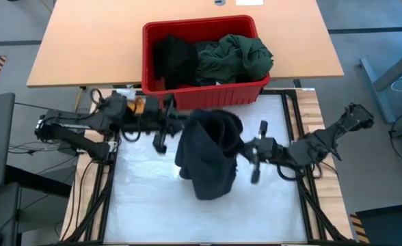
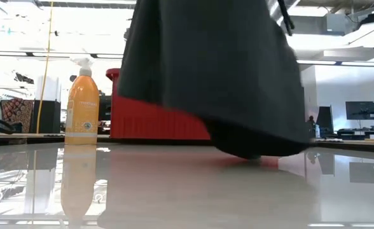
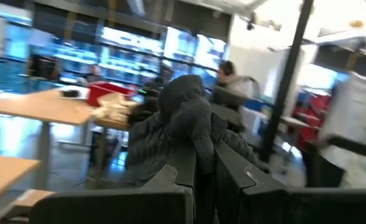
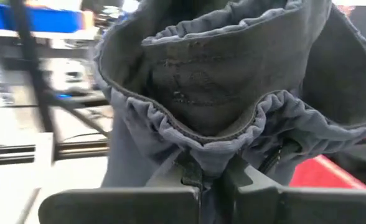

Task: Fold Laundry from Bin
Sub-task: Fold the black shorts from the red laundry bin

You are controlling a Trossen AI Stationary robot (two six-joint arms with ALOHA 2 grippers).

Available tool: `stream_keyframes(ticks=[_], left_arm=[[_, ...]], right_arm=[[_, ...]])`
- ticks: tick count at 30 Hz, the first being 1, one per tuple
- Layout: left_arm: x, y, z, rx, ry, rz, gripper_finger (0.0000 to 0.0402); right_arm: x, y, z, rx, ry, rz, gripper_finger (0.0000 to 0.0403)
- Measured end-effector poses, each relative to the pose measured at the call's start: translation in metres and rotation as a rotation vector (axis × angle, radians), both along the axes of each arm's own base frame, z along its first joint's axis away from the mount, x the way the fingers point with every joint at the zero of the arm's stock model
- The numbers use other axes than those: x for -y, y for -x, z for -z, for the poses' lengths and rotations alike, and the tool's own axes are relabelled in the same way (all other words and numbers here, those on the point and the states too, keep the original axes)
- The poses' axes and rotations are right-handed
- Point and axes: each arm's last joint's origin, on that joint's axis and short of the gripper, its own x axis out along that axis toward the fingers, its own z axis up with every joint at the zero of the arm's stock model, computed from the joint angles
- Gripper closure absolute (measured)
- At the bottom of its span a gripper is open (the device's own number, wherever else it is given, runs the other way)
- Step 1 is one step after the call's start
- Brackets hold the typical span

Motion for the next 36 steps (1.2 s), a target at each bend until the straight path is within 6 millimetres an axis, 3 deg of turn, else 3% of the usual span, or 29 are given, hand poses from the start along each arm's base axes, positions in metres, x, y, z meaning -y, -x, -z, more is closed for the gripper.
stream_keyframes(ticks=[7,11,15,18,20,22,25,29,33,36], left_arm=[[-0.053,-0.006,0.009,-0.064,-0.023,-0.038,0.0393],[-0.093,0.006,0.004,-0.051,-0.053,-0.086,0.0393],[-0.1,0.016,0.0,-0.044,-0.119,0.018,0.0393],[-0.083,0.009,0.008,-0.074,-0.15,0.137,0.0393],[-0.061,0.0,0.026,-0.131,-0.154,0.203,0.0396],[-0.034,-0.01,0.059,-0.212,-0.131,0.264,0.0398],[0.012,-0.018,0.126,-0.321,-0.027,0.267,0.0399],[0.066,-0.007,0.205,-0.326,0.214,0.237,0.0399],[0.101,0.007,0.251,-0.315,0.393,0.135,0.0399],[0.11,0.002,0.265,-0.31,0.486,0.067,0.0399]], right_arm=[[0.062,-0.024,-0.002,-0.029,0.113,0.083,0.037],[0.1,-0.025,-0.012,0.029,0.151,0.112,0.037],[0.109,-0.018,-0.012,-0.001,0.175,0.088,0.037],[0.098,-0.015,0.0,-0.099,0.145,0.01,0.037],[0.084,-0.013,0.019,-0.162,0.085,-0.053,0.037],[0.065,-0.014,0.045,-0.204,0.021,-0.125,0.037],[0.03,-0.011,0.089,-0.25,-0.081,-0.212,0.037],[-0.009,0.001,0.125,-0.212,-0.229,-0.242,0.037],[-0.029,0.004,0.143,-0.214,-0.323,-0.208,0.037],[-0.029,-0.001,0.149,-0.218,-0.365,-0.162,0.037]])
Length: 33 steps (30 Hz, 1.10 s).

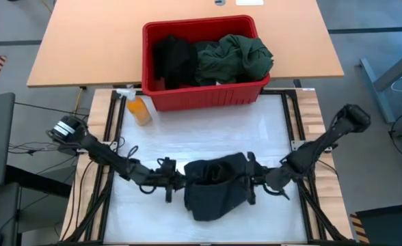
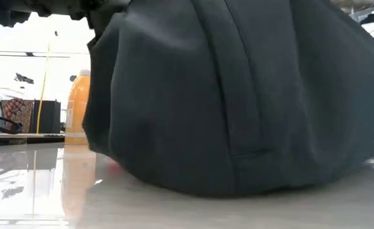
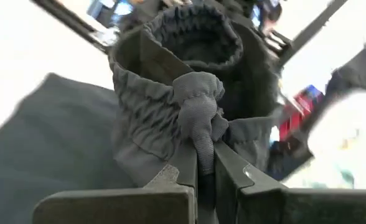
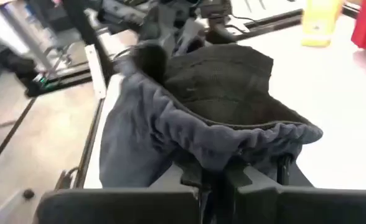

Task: Fold Laundry from Bin
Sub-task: Fold the black shorts from the red laundry bin

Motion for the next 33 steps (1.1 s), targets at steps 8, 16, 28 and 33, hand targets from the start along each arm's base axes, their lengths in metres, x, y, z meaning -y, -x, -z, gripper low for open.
stream_keyframes(ticks=[8,16,28,33], left_arm=[[-0.018,-0.026,0.03,-0.172,0.11,-0.219,0.0399],[-0.046,-0.037,0.044,-0.424,0.1,-0.349,0.0399],[-0.065,-0.052,0.033,-0.5,0.083,-0.277,0.0323],[-0.062,-0.058,0.025,-0.494,0.033,-0.2,0.0305]], right_arm=[[0.035,-0.026,0.035,-0.22,-0.098,0.147,0.037],[0.049,-0.016,0.057,-0.455,-0.118,0.256,0.0367],[0.063,-0.003,0.028,-0.446,-0.357,0.132,0.0178],[0.069,0.013,0.013,-0.431,-0.396,0.137,0.0161]])
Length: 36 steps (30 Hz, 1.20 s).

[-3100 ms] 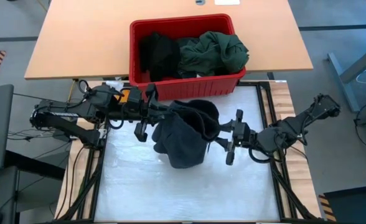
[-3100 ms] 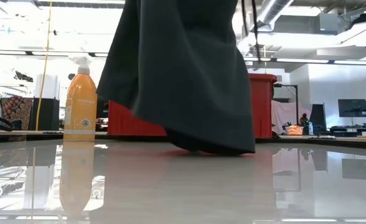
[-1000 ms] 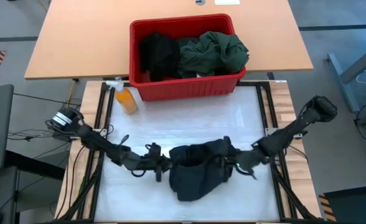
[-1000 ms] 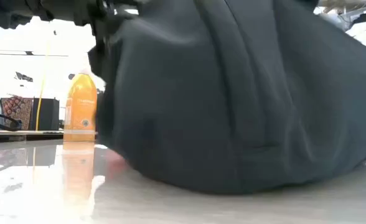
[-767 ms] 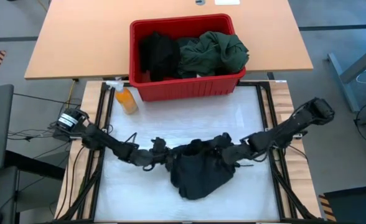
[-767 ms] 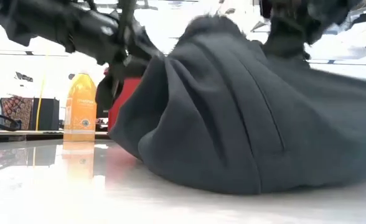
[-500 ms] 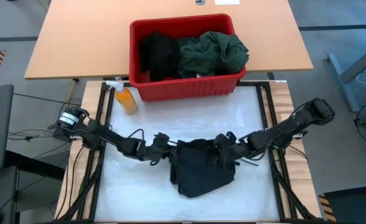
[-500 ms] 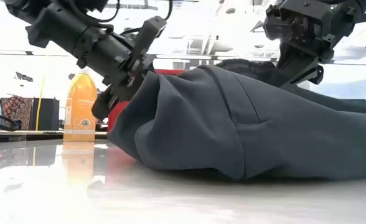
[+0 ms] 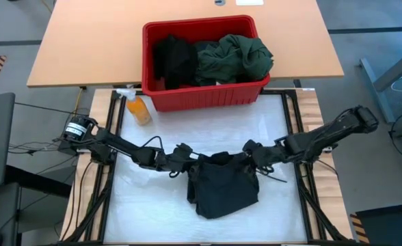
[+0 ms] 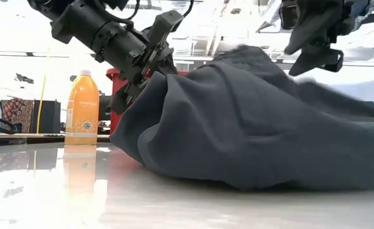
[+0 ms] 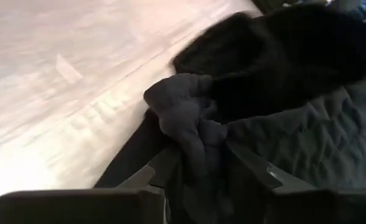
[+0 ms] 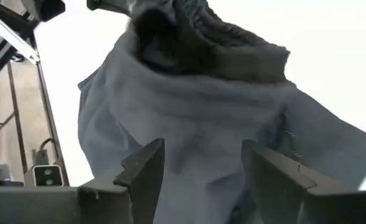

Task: Fold Laundry from Bin
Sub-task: Fold the black shorts from the red laundry bin, then move the black shorts to the top right of the table

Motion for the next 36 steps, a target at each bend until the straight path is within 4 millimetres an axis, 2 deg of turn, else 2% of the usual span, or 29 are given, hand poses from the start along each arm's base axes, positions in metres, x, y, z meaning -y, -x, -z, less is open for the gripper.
stream_keyframes(ticks=[4,7,11,15,21,28,30,36], left_arm=[[0.0,-0.001,-0.009,0.016,-0.041,0.03,0.0294],[-0.001,0.004,-0.024,0.038,-0.078,0.052,0.0282],[-0.006,0.016,-0.041,0.007,-0.122,0.061,0.0263],[-0.01,0.03,-0.054,-0.021,-0.136,0.061,0.0247],[-0.01,0.044,-0.07,-0.022,-0.151,0.082,0.0242],[-0.004,0.054,-0.068,-0.096,-0.158,0.138,0.0242],[-0.002,0.056,-0.066,-0.127,-0.154,0.163,0.0242],[0.004,0.061,-0.061,-0.192,-0.2,0.225,0.0242]], right_arm=[[0.004,0.01,-0.011,0.035,-0.019,0.01,0.0172],[0.0,0.012,-0.022,0.131,-0.042,-0.019,0.0182],[-0.013,0.004,-0.032,0.289,0.0,-0.086,0.0193],[-0.028,-0.014,-0.023,0.346,0.076,-0.131,0.0206],[-0.049,-0.054,0.011,0.386,0.124,-0.184,0.0256],[-0.056,-0.096,0.067,0.395,0.096,-0.184,0.0381],[-0.055,-0.103,0.082,0.395,0.078,-0.167,0.0388],[-0.045,-0.121,0.129,0.35,-0.031,-0.008,0.0377]])
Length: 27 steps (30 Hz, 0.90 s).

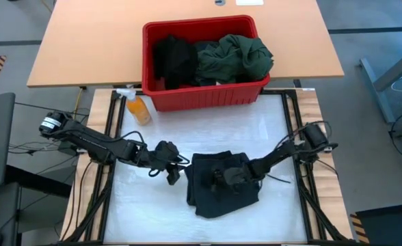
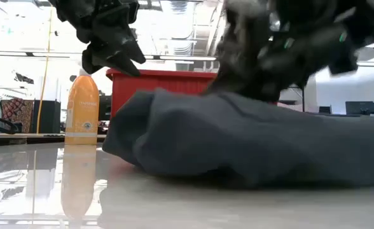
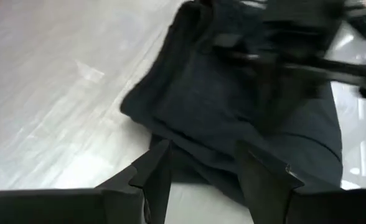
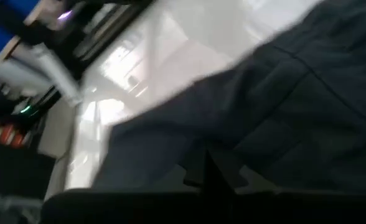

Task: Fold Laundry from Bin
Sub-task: Move the black shorts to the top right of the table

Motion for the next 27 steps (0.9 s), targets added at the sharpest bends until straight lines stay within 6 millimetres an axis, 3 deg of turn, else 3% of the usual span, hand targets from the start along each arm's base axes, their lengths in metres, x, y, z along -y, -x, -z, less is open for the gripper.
stream_keyframes(ticks=[6,12,19,27], left_arm=[[0.003,0.003,0.002,-0.038,-0.039,0.055,0.0242],[0.002,0.003,0.003,-0.048,-0.061,0.071,0.0242],[-0.019,-0.005,0.0,-0.006,-0.106,-0.01,0.0244],[-0.065,-0.017,-0.013,0.146,-0.083,-0.2,0.0244]], right_arm=[[0.008,0.003,0.024,-0.071,-0.067,0.079,0.039],[0.028,0.037,0.014,-0.233,0.01,0.106,0.0387],[0.082,0.09,-0.005,-0.279,0.16,0.098,0.0386],[0.15,0.137,0.0,-0.247,0.298,-0.016,0.0386]])
